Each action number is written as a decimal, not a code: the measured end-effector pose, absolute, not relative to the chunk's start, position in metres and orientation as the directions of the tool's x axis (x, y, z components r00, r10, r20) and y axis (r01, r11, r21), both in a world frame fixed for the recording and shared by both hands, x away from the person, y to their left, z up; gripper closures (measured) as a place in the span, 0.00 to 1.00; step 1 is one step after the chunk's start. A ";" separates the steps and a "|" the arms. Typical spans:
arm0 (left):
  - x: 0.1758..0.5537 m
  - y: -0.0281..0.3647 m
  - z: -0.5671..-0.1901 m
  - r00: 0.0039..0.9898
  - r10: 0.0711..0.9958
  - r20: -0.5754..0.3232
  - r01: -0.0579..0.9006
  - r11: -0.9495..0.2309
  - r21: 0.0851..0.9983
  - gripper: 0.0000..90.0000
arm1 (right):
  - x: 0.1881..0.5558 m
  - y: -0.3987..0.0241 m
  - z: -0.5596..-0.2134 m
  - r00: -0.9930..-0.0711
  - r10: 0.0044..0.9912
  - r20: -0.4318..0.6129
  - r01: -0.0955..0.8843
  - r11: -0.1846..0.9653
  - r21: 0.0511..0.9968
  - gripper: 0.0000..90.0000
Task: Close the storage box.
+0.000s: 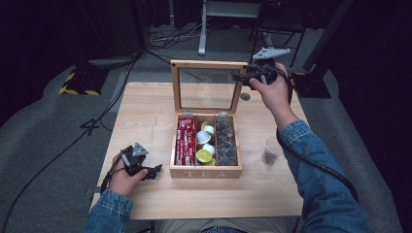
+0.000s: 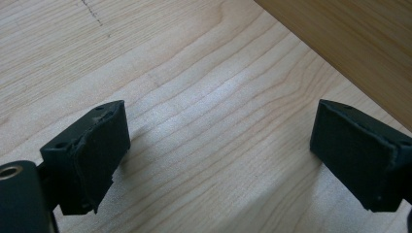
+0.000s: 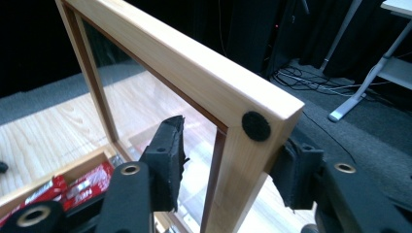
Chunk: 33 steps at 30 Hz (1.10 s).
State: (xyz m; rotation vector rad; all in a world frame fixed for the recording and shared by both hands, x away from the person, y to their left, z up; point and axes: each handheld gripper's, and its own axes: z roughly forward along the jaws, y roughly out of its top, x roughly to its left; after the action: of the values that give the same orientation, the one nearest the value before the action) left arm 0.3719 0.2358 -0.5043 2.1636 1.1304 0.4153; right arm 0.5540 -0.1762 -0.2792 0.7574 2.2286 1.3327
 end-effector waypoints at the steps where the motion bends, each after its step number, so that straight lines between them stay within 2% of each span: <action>1: 0.372 0.236 -0.504 0.577 0.817 -0.018 0.609 -0.415 0.676 0.09 | 0.549 -0.177 -0.279 -0.762 0.640 -0.097 0.223 0.400 0.889 0.59; 9: 0.372 0.236 -0.504 0.576 0.817 -0.021 0.610 -0.412 0.677 0.09 | 0.530 -0.180 -0.281 -0.780 0.615 -0.116 0.207 0.428 0.880 0.64; 33: 0.372 0.235 -0.504 0.574 0.819 -0.021 0.611 -0.411 0.677 0.09 | 0.469 -0.186 -0.294 -0.828 0.537 -0.160 0.161 0.501 0.850 0.61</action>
State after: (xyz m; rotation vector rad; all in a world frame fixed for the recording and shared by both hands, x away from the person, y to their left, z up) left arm 0.3720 0.2351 -0.5043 2.1606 1.1356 0.4161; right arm 0.4689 -0.1863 -0.2937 0.5780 2.3432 1.2646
